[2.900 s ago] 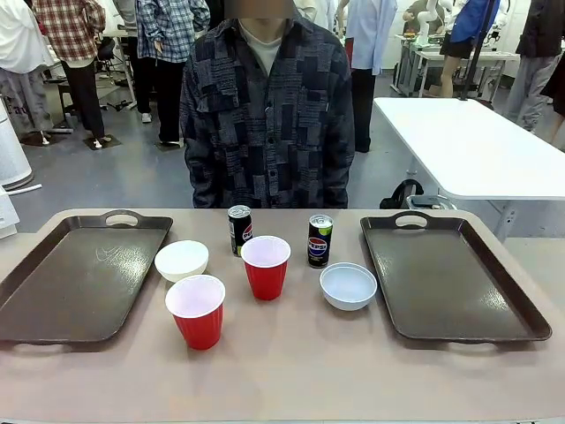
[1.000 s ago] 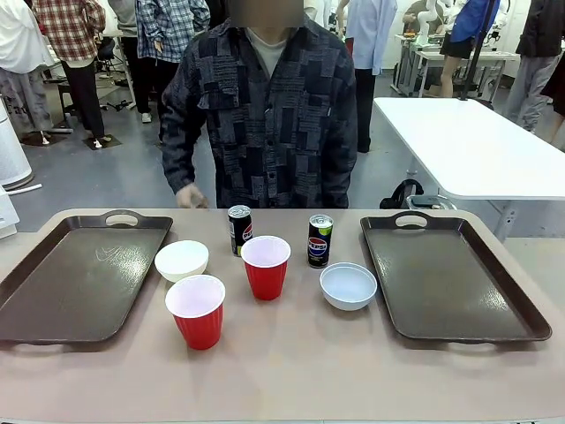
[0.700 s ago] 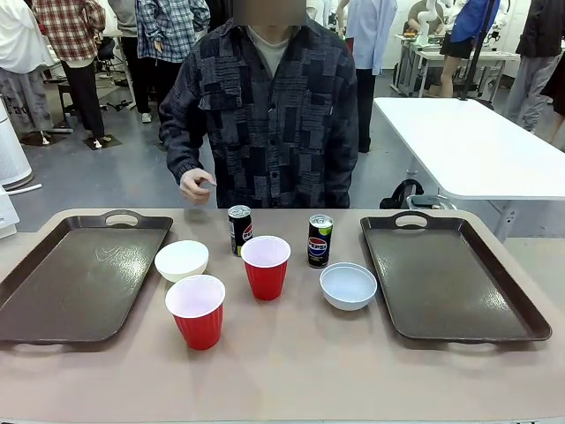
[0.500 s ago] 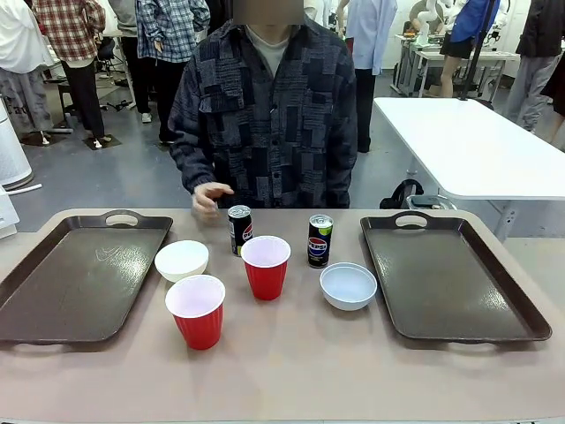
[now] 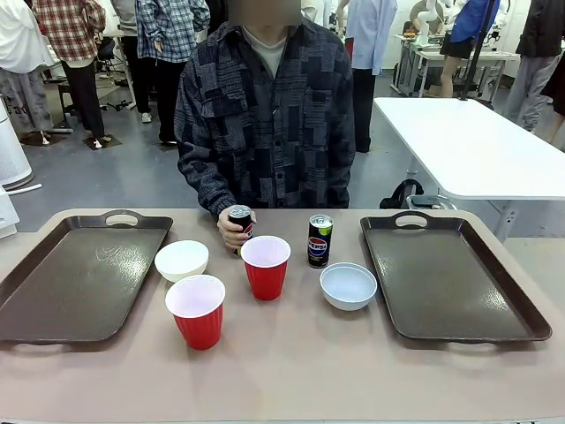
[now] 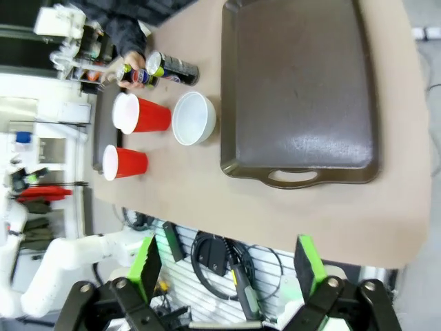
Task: Prepare tableware on both trays.
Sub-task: Pick up a Picnic Bowl from the table and place it on a Handle tray.
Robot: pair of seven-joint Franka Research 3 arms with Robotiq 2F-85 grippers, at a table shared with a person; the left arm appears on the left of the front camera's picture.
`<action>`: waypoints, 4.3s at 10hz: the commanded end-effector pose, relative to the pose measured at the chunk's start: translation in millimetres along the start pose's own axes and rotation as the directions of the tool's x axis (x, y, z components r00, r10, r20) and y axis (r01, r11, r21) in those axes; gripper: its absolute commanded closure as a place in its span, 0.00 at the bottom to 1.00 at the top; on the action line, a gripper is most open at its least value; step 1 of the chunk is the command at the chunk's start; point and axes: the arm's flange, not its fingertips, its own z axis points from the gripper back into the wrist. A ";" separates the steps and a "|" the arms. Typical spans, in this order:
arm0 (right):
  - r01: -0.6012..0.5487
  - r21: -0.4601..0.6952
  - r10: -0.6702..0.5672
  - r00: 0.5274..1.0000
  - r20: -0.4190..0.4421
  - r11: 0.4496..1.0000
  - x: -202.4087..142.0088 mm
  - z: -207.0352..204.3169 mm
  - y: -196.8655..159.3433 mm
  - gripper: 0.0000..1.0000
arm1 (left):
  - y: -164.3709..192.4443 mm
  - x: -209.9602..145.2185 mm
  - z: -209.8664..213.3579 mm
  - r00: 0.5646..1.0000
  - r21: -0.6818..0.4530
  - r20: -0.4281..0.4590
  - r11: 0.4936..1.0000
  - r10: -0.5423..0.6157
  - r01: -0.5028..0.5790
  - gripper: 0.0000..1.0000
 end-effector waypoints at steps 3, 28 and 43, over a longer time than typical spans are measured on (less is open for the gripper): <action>0.040 -0.290 -0.081 0.988 -0.130 0.956 44.0 -53.3 81.8 0.00 | 0.9 0.2 1.5 1.000 -0.015 0.010 1.000 -0.015 0.015 0.00; -0.247 -0.520 0.087 0.946 -0.312 0.817 76.4 -381.3 156.8 0.24 | 0.9 0.2 1.5 1.000 -0.015 0.010 1.000 -0.015 0.015 0.00; -0.255 -0.555 0.043 0.930 -0.365 0.792 77.3 -360.4 172.3 1.00 | 0.9 0.2 1.5 1.000 -0.015 0.010 1.000 -0.015 0.015 0.00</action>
